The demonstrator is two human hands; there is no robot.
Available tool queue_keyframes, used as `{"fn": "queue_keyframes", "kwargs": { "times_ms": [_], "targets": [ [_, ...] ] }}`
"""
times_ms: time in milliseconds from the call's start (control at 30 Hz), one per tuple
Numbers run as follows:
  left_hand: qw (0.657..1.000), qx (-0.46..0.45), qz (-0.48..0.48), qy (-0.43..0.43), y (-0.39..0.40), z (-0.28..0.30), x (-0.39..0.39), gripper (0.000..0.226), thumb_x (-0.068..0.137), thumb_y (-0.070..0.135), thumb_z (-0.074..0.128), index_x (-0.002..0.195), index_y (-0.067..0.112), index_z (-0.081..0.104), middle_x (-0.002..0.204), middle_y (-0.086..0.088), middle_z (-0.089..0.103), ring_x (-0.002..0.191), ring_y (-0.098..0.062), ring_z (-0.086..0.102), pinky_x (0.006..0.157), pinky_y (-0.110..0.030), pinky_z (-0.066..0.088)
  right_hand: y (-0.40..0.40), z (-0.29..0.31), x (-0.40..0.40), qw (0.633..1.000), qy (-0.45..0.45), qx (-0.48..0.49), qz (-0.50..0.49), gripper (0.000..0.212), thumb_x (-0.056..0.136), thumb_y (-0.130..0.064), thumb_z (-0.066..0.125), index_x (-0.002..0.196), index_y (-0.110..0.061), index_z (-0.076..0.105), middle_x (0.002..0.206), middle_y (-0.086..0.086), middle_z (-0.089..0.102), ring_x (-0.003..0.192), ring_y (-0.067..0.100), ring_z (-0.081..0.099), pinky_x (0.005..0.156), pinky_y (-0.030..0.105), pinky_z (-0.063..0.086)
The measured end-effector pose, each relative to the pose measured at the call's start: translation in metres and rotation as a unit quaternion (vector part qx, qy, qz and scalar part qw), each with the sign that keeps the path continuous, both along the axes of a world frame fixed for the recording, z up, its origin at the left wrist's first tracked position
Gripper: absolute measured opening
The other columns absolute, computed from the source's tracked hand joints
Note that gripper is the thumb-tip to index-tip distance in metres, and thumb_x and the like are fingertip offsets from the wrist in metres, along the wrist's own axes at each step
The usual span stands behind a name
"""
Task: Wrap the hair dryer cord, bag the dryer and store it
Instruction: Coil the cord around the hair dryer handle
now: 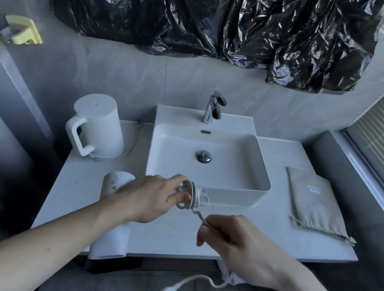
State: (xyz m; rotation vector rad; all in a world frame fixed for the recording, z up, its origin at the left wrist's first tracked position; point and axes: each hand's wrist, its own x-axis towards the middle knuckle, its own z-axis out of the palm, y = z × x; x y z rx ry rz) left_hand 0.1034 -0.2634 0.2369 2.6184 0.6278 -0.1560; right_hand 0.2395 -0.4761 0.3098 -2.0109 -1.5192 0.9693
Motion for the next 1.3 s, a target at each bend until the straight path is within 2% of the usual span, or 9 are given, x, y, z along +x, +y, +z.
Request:
{"fn": "queue_keyframes", "kwargs": {
  "times_ms": [367,533,667,767,900,967,1100,1200,1300],
  "targets": [
    [0.997,-0.004,-0.073,0.013,-0.028,0.012,-0.017,0.027,0.108,0.056,0.038,0.133,0.047,0.041,0.114,0.012,0.077,0.101,-0.03,0.067,0.082,-0.044,0.053,0.038,0.011,0.046,0.981,0.015,0.151,-0.119,0.034,0.106,-0.031,0.062,0.078,-0.015,0.071,0.051,-0.01,0.032,0.047,0.008,0.026,0.046,0.019,0.024],
    [0.996,-0.003,-0.088,-0.031,-0.04,0.036,-0.021,0.051,0.103,0.071,0.032,0.145,0.044,0.039,0.11,0.014,0.076,0.099,-0.026,0.063,0.085,-0.042,0.051,0.06,-0.022,0.055,0.968,0.061,0.173,-0.168,0.035,0.108,-0.03,0.059,0.082,-0.009,0.071,0.05,-0.014,0.031,0.048,0.005,0.025,0.047,0.014,0.023],
    [0.995,-0.003,-0.067,-0.074,-0.038,0.037,-0.022,0.066,0.097,0.077,0.026,0.155,0.048,0.015,0.106,0.009,0.078,0.097,-0.03,0.067,0.084,-0.045,0.053,0.072,-0.049,0.047,0.959,0.109,0.179,-0.19,0.038,0.107,-0.032,0.061,0.07,-0.024,0.067,0.057,-0.013,0.032,0.053,0.005,0.027,0.052,0.021,0.025],
    [0.994,-0.017,-0.064,-0.092,-0.034,0.036,-0.024,0.074,0.1,0.074,0.031,0.161,0.051,-0.005,0.093,0.01,0.073,0.086,-0.028,0.066,0.08,-0.045,0.053,0.077,-0.064,0.039,0.95,0.197,0.141,-0.195,0.042,0.101,-0.046,0.066,0.066,-0.023,0.062,0.071,0.006,0.034,0.066,0.02,0.031,0.059,0.032,0.025],
    [0.99,-0.036,-0.047,-0.125,-0.029,0.04,-0.026,0.056,0.103,0.066,0.037,0.156,0.056,0.021,0.108,0.019,0.074,0.099,-0.019,0.064,0.084,-0.038,0.051,0.076,-0.079,0.031,0.941,0.282,0.039,-0.182,0.055,0.093,-0.043,0.07,0.089,0.01,0.06,0.078,0.014,0.051,0.074,0.025,0.041,0.066,0.04,0.035],
    [0.99,-0.058,-0.034,-0.123,-0.026,0.041,-0.025,0.048,0.102,0.067,0.034,0.147,0.053,0.034,0.09,0.026,0.07,0.084,-0.019,0.061,0.08,-0.042,0.053,0.071,-0.084,0.029,0.944,0.276,0.001,-0.179,0.027,0.096,-0.021,0.061,0.074,-0.005,0.057,0.066,0.007,0.04,0.064,0.02,0.029,0.058,0.035,0.026],
    [0.986,-0.102,-0.012,-0.127,-0.015,0.04,-0.021,0.055,0.095,0.074,0.026,0.14,0.046,0.042,0.078,0.044,0.062,0.076,-0.017,0.057,0.076,-0.038,0.05,0.061,-0.089,0.017,0.931,0.296,-0.064,-0.203,0.05,0.108,-0.018,0.043,0.063,-0.023,0.066,0.056,-0.002,0.032,0.048,0.011,0.023,0.047,0.023,0.017],
    [0.975,-0.169,0.003,-0.148,-0.015,0.036,-0.018,0.049,0.102,0.063,0.033,0.144,0.043,0.049,0.077,0.038,0.065,0.074,-0.004,0.061,0.074,-0.027,0.048,0.055,-0.083,0.01,0.931,0.308,-0.083,-0.181,0.051,0.112,-0.031,0.037,0.076,-0.015,0.07,0.058,0.002,0.03,0.05,0.012,0.021,0.045,0.022,0.018],
    [0.944,-0.275,0.02,-0.182,-0.018,0.032,-0.01,0.034,0.11,0.052,0.036,0.134,0.042,0.059,0.061,0.013,0.053,0.056,-0.009,0.045,0.06,-0.025,0.043,0.051,-0.076,0.009,0.933,0.308,-0.088,-0.162,0.058,0.115,-0.035,0.031,0.077,-0.014,0.07,0.059,0.001,0.03,0.05,0.012,0.021,0.045,0.022,0.019]
  ]
}}
